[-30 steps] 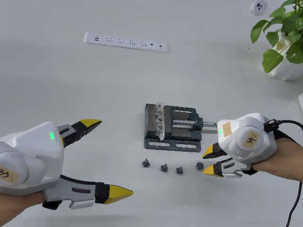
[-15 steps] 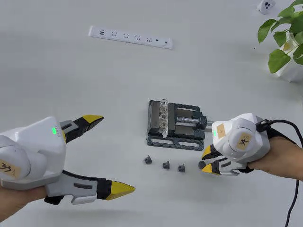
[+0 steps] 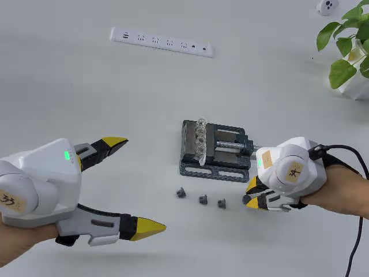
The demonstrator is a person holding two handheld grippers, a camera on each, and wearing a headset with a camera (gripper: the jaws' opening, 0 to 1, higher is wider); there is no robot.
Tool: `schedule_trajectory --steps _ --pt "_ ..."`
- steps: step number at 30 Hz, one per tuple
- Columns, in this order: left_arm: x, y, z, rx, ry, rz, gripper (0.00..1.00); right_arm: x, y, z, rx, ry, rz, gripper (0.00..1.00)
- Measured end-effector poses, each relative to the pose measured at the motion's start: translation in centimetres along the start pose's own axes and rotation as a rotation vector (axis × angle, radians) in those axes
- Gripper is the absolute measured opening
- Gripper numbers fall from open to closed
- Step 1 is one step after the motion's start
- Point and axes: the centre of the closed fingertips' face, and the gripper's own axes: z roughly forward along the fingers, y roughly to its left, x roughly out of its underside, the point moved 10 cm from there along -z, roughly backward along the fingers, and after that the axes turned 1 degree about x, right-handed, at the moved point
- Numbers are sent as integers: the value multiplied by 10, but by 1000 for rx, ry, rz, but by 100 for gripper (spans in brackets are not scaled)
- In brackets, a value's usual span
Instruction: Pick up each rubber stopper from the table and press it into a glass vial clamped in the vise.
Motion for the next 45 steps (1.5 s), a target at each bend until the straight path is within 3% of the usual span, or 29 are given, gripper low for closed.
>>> schedule_trajectory --steps 34,39,45 --pt "3 0 3 12 7 -1 99 -1 -2 -2 -19 2 11 7" --pt "3 0 3 14 4 1 99 -3 -4 -11 -17 -6 16 6" --pt "3 1 3 17 4 6 99 -16 -9 -35 -4 -25 0 6"
